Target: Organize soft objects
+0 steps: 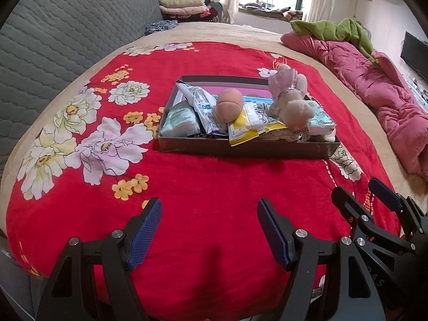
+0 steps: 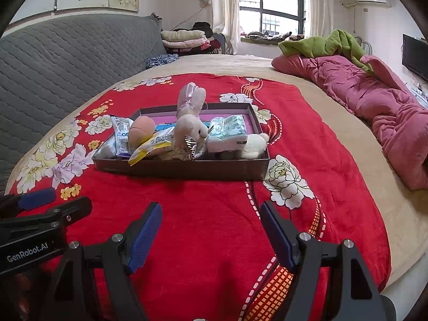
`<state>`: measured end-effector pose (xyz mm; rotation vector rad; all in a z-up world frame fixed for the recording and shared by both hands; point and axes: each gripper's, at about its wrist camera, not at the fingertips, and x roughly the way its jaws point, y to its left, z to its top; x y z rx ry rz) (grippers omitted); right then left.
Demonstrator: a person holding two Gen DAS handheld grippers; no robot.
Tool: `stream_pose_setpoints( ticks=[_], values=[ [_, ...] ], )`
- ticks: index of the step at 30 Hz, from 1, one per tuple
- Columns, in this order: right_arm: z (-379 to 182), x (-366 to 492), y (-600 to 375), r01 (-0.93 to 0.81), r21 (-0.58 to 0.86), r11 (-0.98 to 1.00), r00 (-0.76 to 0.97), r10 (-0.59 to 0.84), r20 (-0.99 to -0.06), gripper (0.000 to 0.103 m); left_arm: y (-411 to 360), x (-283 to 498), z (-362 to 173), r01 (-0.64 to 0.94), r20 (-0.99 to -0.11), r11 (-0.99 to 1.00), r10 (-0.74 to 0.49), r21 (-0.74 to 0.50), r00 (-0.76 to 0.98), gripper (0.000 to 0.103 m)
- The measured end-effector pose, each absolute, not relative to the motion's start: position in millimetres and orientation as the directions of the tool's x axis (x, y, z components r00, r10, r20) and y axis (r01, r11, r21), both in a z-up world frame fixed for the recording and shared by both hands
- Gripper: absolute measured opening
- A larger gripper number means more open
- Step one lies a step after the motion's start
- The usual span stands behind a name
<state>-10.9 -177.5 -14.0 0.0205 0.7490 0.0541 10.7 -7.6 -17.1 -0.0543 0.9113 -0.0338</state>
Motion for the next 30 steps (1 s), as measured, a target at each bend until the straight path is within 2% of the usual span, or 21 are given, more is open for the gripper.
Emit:
stream_pose_setpoints(
  ticks=[30],
  values=[
    [-15.7,-9.6,-176.0,-0.039,0.038,0.999,0.730,0.054,-0.681,0.075,-6.8,11.4,-14.7,0.001,-0.783,0.998,-0.047,-0.059,0.621,0.075]
  ],
)
